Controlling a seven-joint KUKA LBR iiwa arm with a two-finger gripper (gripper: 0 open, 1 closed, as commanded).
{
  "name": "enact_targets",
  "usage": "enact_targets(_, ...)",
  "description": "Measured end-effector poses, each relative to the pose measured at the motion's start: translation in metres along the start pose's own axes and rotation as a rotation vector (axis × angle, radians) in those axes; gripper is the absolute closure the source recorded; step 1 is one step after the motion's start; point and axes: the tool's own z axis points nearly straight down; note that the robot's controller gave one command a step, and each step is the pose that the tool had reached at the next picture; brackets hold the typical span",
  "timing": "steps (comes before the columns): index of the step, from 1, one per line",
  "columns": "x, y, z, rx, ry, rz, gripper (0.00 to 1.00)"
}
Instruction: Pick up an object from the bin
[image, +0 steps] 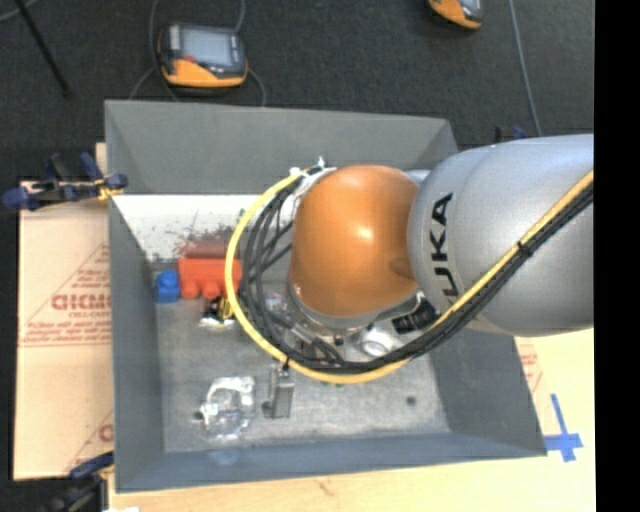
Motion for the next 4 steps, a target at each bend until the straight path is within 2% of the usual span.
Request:
enact_targets(1,-0.002,0.026,0.116,0.000,-0.012,-0.393,0.00)
enact_targets(2,-0.006,0.009,0.121,-0.001,-0.006,-0.361,0.00)
enact_targets(3,-0.002,0.015,0.121,-0.005,-0.009,-0.155,0.00)
enact_targets(4,-0.002,0.016,0.121,-0.001,-0.003,-0.114,0.00)
